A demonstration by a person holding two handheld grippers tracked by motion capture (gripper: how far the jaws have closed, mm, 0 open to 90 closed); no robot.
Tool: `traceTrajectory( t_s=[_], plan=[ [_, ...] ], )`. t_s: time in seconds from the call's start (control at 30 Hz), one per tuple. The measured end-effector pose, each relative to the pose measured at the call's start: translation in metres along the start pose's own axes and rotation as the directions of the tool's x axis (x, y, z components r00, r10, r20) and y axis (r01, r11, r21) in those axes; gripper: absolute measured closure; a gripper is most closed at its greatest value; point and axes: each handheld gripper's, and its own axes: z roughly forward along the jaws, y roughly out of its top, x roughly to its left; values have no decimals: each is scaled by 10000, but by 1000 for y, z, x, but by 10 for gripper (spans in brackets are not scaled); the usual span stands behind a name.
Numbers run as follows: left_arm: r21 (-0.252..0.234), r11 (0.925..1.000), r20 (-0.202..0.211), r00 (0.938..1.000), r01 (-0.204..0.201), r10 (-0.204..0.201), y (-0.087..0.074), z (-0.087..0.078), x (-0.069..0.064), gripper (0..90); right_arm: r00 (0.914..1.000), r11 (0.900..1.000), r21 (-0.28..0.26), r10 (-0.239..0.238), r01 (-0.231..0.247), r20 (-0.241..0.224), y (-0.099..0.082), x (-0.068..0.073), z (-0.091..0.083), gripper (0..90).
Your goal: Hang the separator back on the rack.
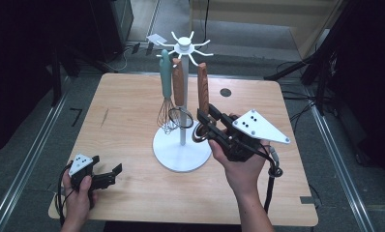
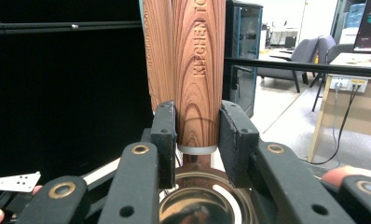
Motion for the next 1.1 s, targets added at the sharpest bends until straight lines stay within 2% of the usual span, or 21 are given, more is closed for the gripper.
traceTrajectory(
  t_s=[0.23,0.57,0.77,1.1],
  plan=[
    [19,10000,2,10000,-27,27,0,0,0,26,9999,10000,46,30,-31,118,2,-2,3,712],
    [21,10000,18,10000,-37,37,0,0,0,26,9999,9999,51,151,-151,20,4,-1,7,712],
    [10,10000,15,10000,-45,45,0,0,0,26,10000,10000,93,-35,35,-36,6,2,9,712],
    [6,10000,28,10000,-32,32,0,0,0,26,10000,9998,207,-43,42,54,8,3,15,712]
  ],
)
